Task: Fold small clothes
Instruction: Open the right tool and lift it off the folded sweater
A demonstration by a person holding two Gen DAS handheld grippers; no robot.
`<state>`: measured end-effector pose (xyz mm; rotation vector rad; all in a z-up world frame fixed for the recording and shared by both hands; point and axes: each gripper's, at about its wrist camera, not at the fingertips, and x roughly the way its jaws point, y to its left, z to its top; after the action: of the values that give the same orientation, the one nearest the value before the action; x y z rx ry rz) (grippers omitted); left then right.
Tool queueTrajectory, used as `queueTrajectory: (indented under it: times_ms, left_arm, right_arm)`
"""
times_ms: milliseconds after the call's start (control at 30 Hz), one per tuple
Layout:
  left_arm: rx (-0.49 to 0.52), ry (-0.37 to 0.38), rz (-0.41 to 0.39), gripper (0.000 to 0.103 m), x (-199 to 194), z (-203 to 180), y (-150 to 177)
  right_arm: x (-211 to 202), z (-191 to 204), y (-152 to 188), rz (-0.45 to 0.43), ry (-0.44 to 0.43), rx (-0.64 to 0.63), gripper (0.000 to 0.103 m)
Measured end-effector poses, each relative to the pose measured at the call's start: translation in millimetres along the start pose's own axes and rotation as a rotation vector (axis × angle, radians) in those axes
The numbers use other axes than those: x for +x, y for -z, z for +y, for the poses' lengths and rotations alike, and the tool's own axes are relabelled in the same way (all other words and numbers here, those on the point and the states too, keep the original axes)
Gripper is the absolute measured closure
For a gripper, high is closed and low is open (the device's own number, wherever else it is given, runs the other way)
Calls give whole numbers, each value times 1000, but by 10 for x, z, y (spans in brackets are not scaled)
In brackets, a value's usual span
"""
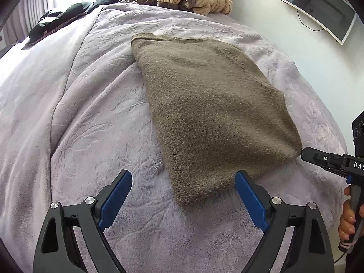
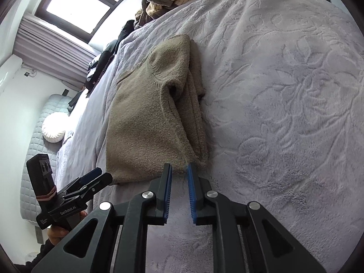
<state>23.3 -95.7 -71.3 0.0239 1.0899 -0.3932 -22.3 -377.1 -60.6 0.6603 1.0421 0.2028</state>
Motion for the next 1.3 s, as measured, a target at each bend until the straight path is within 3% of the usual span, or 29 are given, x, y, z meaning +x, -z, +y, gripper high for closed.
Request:
queueTrajectory:
  times_ms: [33, 100, 233, 300, 333, 467, 867, 1300]
  left_arm:
    - [-4, 1, 4, 10, 6, 9, -1]
    - [-12, 1, 19, 10, 25, 25, 6]
    - [-26, -12, 15, 10, 21, 65, 16]
    - [-30, -23, -5, 0, -8, 75, 12]
    - [-33, -28, -21, 0, -32, 79, 9]
    - [-32, -52, -28, 0, -66, 81, -12]
    - [-96, -31, 30, 0, 2, 202, 18]
    - [-113, -21, 6, 0, -38, 297, -89]
  right_arm:
    - [5, 0, 4, 3, 2, 0, 71]
    - [12, -4, 1, 5, 13, -4, 37]
    - [13, -26, 3, 8, 14, 3, 30]
    - [6, -36, 1, 4, 1, 6, 22]
    - [-4, -39, 1, -3, -8, 5, 22]
    - [-30, -56, -1, -24, -55, 20, 0]
    - [-60, -78, -16, 40, -78, 27, 0]
    - [0, -111, -167, 38, -69, 38, 0]
